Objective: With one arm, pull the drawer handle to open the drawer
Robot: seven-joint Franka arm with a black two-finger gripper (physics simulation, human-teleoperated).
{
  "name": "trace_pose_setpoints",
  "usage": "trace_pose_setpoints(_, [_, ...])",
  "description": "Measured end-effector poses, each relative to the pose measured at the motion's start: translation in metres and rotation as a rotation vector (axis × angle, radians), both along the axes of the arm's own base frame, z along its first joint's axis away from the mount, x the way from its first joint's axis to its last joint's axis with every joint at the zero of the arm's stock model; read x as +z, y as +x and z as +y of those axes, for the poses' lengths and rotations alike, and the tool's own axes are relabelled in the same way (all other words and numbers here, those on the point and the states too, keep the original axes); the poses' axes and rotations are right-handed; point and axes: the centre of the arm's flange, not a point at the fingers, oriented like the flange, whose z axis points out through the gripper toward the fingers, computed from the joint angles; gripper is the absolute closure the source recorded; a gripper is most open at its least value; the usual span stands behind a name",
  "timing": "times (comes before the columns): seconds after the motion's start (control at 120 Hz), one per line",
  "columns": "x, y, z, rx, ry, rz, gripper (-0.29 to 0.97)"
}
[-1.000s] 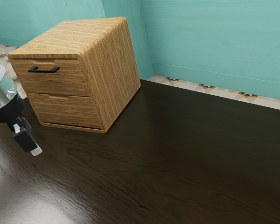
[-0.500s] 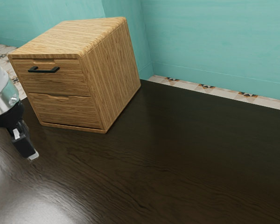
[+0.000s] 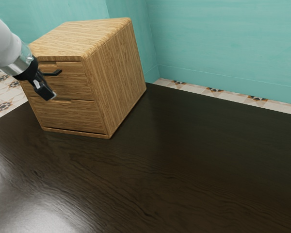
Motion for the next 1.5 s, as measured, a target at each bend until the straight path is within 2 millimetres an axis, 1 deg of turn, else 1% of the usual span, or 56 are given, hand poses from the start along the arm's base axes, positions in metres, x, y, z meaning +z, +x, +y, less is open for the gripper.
trace_pose_setpoints(0.058, [-0.006,-0.007,0.005,0.012,-0.018,0.011,0.0])
trace_pose_setpoints(0.108, [-0.009,-0.016,0.0,0.013,-0.033,0.019,0.0])
trace_pose_setpoints(0.175, [-0.018,-0.025,0.0,0.018,-0.13,0.04,0.0])
trace_pose_setpoints(0.25, [-0.024,-0.033,0.001,0.028,-0.243,0.057,0.0])
trace_pose_setpoints(0.367, [-0.029,-0.041,0.004,0.046,-0.332,0.075,0.0])
trace_pose_setpoints(0.483, [-0.036,-0.046,-0.008,0.039,-0.374,0.11,0.0])
trace_pose_setpoints(0.525, [-0.038,-0.048,-0.01,0.041,-0.387,0.122,0.0])
trace_pose_setpoints(0.575, [-0.036,-0.052,-0.008,0.05,-0.396,0.124,0.0])
trace_pose_setpoints(0.667, [-0.028,-0.061,0.009,0.087,-0.404,0.11,0.0])
trace_pose_setpoints(0.758, [-0.019,-0.067,0.019,0.109,-0.405,0.094,0.0])
trace_pose_setpoints(0.825, [-0.015,-0.07,0.023,0.115,-0.404,0.087,0.0])
trace_pose_setpoints(0.875, [-0.007,-0.071,0.02,0.109,-0.405,0.074,0.0])
trace_pose_setpoints(0.908, [-0.007,-0.072,0.023,0.115,-0.417,0.074,0.0])
trace_pose_setpoints(1.0, [-0.002,-0.087,0.034,0.15,-0.525,0.133,0.0])
trace_pose_setpoints(1.042, [-0.006,-0.092,0.033,0.158,-0.557,0.18,0.0])
trace_pose_setpoints(1.092, [-0.031,-0.093,0.023,0.156,-0.584,0.27,0.0])
trace_pose_setpoints(1.133, [-0.045,-0.093,0.018,0.153,-0.596,0.309,0.0])
trace_pose_setpoints(1.183, [-0.053,-0.091,0.016,0.151,-0.604,0.308,0.0])
trace_pose_setpoints(1.225, [-0.055,-0.09,0.016,0.154,-0.59,0.293,0.0])
trace_pose_setpoints(1.275, [-0.048,-0.09,0.013,0.149,-0.555,0.277,0.0])
trace_pose_setpoints(1.317, [-0.038,-0.093,0.009,0.139,-0.535,0.266,0.0])
trace_pose_setpoints(1.442, [-0.003,-0.107,-0.016,0.081,-0.524,0.266,0.0])
trace_pose_setpoints(1.5, [0.014,-0.116,-0.033,0.051,-0.525,0.288,0.0])
